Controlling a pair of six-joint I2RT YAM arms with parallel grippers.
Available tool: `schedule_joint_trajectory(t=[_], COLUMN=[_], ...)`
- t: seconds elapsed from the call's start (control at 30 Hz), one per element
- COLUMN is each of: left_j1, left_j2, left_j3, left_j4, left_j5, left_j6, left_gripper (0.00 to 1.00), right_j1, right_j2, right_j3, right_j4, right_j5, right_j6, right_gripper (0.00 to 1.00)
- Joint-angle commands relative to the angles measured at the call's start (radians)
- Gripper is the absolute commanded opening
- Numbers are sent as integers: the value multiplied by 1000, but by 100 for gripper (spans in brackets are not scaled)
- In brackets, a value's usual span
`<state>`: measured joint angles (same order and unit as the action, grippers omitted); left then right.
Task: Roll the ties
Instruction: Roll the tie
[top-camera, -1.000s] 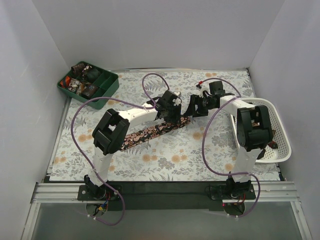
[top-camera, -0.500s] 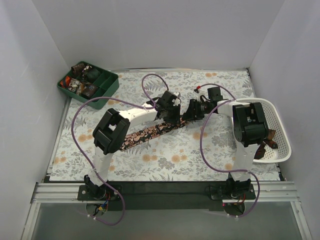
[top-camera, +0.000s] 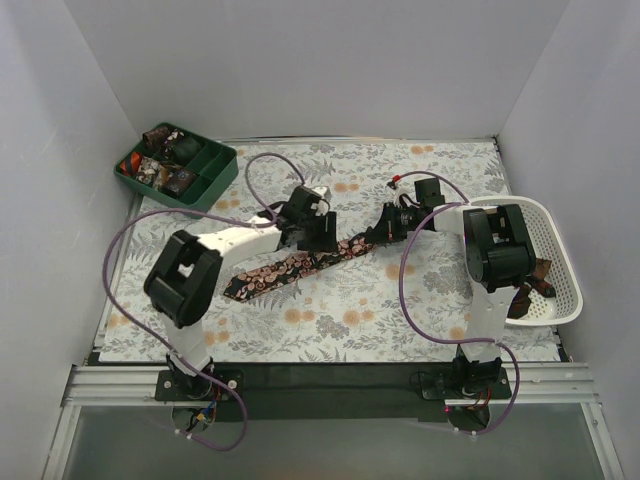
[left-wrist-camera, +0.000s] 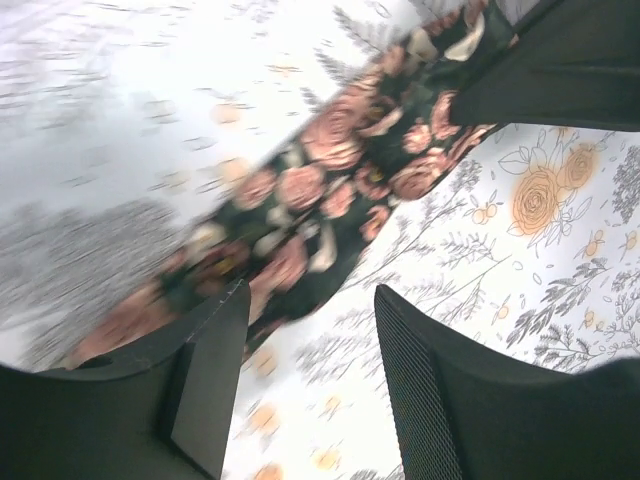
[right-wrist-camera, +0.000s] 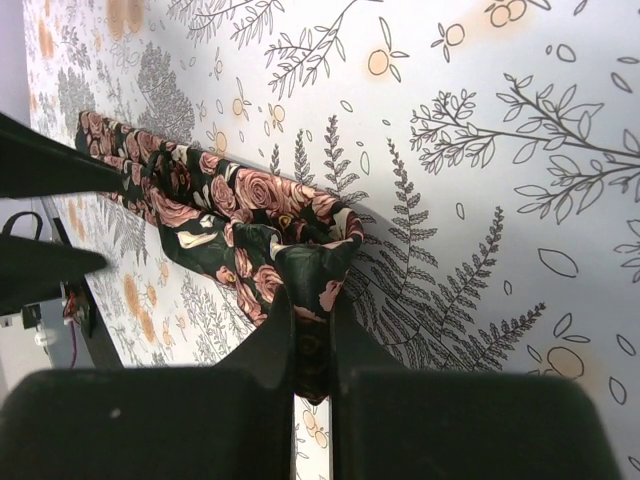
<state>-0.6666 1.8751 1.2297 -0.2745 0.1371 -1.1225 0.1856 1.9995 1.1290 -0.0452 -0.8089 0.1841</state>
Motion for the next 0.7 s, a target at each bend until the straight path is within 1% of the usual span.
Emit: schedule_joint_trajectory(t=[0.0,0.03,0.13,0.2,0.33,0.47,0.57,0.67], left_j1=[59,79,107,111,114,114,114,114], left_j2=[-203,-253,-335,-363,-415,-424,-409,-377], left_j3=[-105,-134,-234,-271,-329,-352,-352,-354], left_j4=[-29,-61,-101,-120,-152,-161,-160,-146], left_j5=[-54,-65,-94,-114,-91,-125,-191,-215], left_j6=[59,70,121,176,288,352,391,418], left_gripper=[50,50,50,49,50,50,47,44], right_j1=[5,5,8,12,23,40,46,51], right_j2=[-33,-39,-44,-44,-47,-50,-53,-56], right_j3=[-3,5,29,34,40,38,38,38], right_j4=[-24,-33,-80,-102,-116,-122,-127,-128], right_j5=[79,100,137,151,169,180,185,192], right_j6=[-32,-35,-55,-64,-66,-67,-69,-67], right_gripper=[1,1,1,1,1,1,1,1])
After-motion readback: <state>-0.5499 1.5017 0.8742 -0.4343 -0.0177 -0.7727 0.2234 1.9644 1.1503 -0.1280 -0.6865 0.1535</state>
